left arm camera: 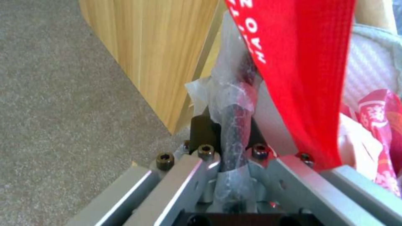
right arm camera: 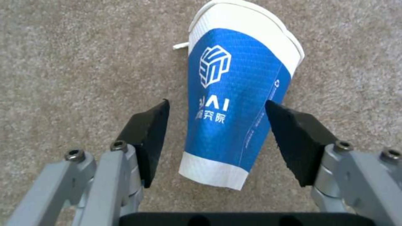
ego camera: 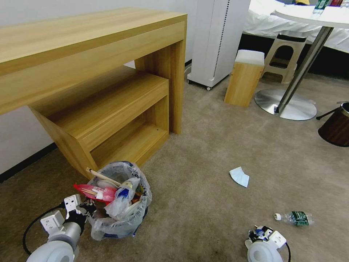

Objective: Pick up the trash bin and place the garbage on the floor into it.

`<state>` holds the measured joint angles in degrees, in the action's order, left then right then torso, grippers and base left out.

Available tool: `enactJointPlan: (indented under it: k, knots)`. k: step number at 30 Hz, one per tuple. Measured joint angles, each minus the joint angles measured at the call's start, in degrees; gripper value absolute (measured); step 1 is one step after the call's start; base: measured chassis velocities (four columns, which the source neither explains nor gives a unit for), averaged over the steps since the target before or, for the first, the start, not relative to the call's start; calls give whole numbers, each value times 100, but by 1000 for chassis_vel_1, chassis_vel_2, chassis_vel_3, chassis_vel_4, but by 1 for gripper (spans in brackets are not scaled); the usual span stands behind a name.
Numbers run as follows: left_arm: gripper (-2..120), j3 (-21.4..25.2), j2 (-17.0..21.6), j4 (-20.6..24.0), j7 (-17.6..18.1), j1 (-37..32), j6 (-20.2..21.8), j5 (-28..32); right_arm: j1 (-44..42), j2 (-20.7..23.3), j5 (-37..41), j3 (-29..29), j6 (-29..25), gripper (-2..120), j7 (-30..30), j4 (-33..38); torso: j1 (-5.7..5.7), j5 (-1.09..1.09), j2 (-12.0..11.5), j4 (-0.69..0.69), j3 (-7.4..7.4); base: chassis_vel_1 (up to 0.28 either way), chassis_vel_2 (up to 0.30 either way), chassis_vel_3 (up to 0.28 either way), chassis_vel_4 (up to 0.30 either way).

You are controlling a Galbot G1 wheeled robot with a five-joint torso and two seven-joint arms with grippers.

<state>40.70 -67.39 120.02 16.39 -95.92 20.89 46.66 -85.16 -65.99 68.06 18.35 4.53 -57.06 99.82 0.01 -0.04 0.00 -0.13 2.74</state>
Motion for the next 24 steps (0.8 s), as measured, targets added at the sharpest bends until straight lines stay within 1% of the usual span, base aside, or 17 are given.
enactJointPlan:
  k: [2, 4, 8, 24]
  knots:
    - [0, 3, 1, 11, 0, -7, -1, 1, 4, -4, -3, -4, 0, 58, -8, -10, 0, 0, 0, 0, 0, 0, 0, 0, 0]
    - [0, 31, 14, 73, 1, -47, -2, 8, 27, -19, -39, -24, -4, 56, -18, -57, 0, 0, 0, 0, 0, 0, 0, 0, 0]
    - [0, 53, 18, 120, 2, -77, -2, 17, 49, -23, -84, -35, -27, 57, -21, -119, 0, 0, -1, 0, 0, 0, 0, 0, 0]
    - [0, 46, 2, 91, 4, -56, -5, 15, 49, -22, -215, -63, -90, 57, 7, -195, 0, -1, 0, 0, 0, 0, 0, 0, 0]
